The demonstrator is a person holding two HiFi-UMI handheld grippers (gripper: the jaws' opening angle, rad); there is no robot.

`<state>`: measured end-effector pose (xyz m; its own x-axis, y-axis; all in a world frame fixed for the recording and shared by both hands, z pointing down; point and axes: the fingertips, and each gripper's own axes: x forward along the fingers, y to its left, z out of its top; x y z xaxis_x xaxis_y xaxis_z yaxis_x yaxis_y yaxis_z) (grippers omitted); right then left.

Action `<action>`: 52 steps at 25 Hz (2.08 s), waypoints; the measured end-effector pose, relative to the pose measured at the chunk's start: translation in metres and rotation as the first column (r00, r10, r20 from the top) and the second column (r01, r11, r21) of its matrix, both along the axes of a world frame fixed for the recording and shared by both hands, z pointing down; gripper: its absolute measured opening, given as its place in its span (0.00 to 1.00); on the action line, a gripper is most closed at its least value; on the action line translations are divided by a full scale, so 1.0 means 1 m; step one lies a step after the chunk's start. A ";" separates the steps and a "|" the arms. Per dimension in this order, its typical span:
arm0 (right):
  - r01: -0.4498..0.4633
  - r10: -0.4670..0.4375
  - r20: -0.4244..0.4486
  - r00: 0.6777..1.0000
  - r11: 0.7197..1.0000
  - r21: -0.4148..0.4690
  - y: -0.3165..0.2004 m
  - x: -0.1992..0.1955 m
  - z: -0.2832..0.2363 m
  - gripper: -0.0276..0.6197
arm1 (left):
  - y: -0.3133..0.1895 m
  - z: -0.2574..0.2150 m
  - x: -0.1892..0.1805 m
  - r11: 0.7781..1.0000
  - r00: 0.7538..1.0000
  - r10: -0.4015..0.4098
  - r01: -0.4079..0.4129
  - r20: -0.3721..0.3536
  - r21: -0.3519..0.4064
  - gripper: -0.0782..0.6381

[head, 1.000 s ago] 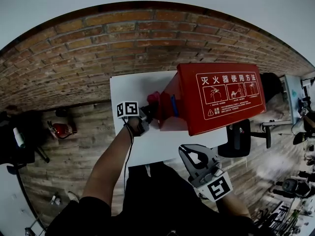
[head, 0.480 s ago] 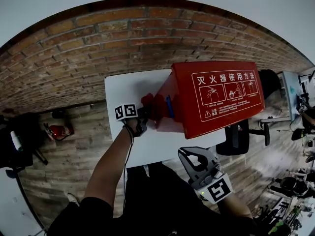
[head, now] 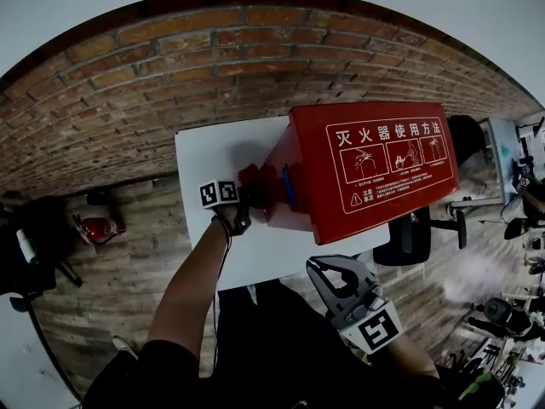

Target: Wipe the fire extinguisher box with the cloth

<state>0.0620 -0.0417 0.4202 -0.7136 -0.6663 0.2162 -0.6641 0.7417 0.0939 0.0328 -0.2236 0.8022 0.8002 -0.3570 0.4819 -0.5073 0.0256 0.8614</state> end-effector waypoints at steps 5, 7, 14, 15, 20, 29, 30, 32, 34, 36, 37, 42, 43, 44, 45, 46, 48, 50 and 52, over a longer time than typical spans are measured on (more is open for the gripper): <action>0.002 -0.002 -0.011 1.000 1.000 -0.008 0.001 0.001 0.004 0.08 | 0.003 0.017 0.000 1.000 0.999 0.019 -0.018 0.046 -0.015 0.22; 0.001 -0.002 -0.012 1.000 1.000 -0.012 0.002 0.001 0.005 0.08 | 0.004 0.024 0.000 1.000 0.998 0.017 -0.016 0.054 -0.025 0.22; 0.006 -0.007 -0.016 1.000 1.000 -0.027 0.003 0.000 0.013 0.08 | 0.007 0.047 0.000 0.998 0.996 0.004 0.001 0.090 -0.057 0.22; 0.006 -0.007 -0.017 1.000 1.000 -0.028 0.003 0.000 0.013 0.08 | 0.008 0.050 0.000 0.998 0.995 0.005 0.000 0.095 -0.059 0.22; 0.003 -0.003 -0.021 1.000 0.999 -0.037 0.003 0.003 0.017 0.08 | 0.013 0.057 0.004 0.996 0.994 0.013 -0.003 0.107 -0.091 0.22; 0.006 -0.006 -0.013 1.000 0.999 -0.043 0.004 0.003 0.019 0.08 | 0.025 0.059 0.004 0.994 0.995 -0.007 0.018 0.098 -0.105 0.23; 0.008 -0.009 -0.012 1.000 0.999 -0.043 0.004 0.002 0.019 0.08 | 0.028 0.060 0.004 0.994 0.995 -0.010 0.020 0.096 -0.105 0.23; 0.012 -0.013 -0.011 1.000 0.999 -0.044 0.004 0.001 0.019 0.08 | 0.034 0.060 0.004 0.994 0.996 -0.021 0.031 0.088 -0.107 0.23; 0.015 -0.015 -0.006 1.000 0.999 -0.044 0.004 -0.001 0.019 0.08 | 0.040 0.060 0.004 0.994 0.996 -0.030 0.039 0.084 -0.105 0.23; 0.017 -0.017 -0.001 1.000 0.999 -0.043 0.004 -0.003 0.019 0.08 | 0.044 0.064 0.004 0.995 0.996 -0.032 0.040 0.087 -0.090 0.23; 0.019 -0.019 -0.001 1.000 0.999 -0.043 0.004 -0.004 0.019 0.08 | 0.047 0.065 0.005 0.996 0.996 -0.031 0.039 0.089 -0.084 0.23; 0.025 -0.026 -0.002 1.000 0.999 -0.045 0.006 -0.006 0.020 0.08 | 0.061 0.067 0.006 0.995 0.996 -0.047 0.053 0.072 -0.084 0.23; 0.025 -0.025 0.000 1.000 0.999 -0.046 0.006 -0.007 0.020 0.08 | 0.063 0.067 0.007 0.995 0.996 -0.048 0.054 0.070 -0.084 0.23; 0.025 -0.025 0.000 1.000 0.999 -0.046 0.006 -0.007 0.020 0.08 | 0.065 0.067 0.007 0.995 0.997 -0.048 0.054 0.068 -0.083 0.23; 0.025 -0.025 -0.001 1.000 0.999 -0.047 0.007 -0.008 0.020 0.08 | 0.067 0.067 0.007 0.995 0.997 -0.047 0.053 0.067 -0.083 0.23; 0.026 -0.026 -0.003 1.000 0.998 -0.048 0.007 -0.008 0.020 0.08 | 0.069 0.067 0.007 0.995 0.997 -0.047 0.052 0.066 -0.082 0.23; 0.027 -0.027 -0.002 1.000 0.998 -0.049 0.009 -0.009 0.020 0.08 | 0.073 0.067 0.008 0.995 0.997 -0.048 0.053 0.063 -0.081 0.23; 0.027 -0.027 0.000 1.000 0.998 -0.050 0.010 -0.009 0.020 0.08 | 0.078 0.068 0.009 0.995 0.997 -0.053 0.058 0.059 -0.085 0.23; 0.028 -0.028 -0.002 1.000 0.998 -0.051 0.012 -0.009 0.020 0.08 | 0.082 0.069 0.009 0.993 0.997 -0.062 0.066 0.051 -0.094 0.23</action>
<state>0.0531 -0.0297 0.4402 -0.7311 -0.6344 0.2510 -0.6429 0.7637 0.0576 0.0419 -0.1415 0.8708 0.7521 -0.3572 0.5539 -0.5429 0.1407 0.8279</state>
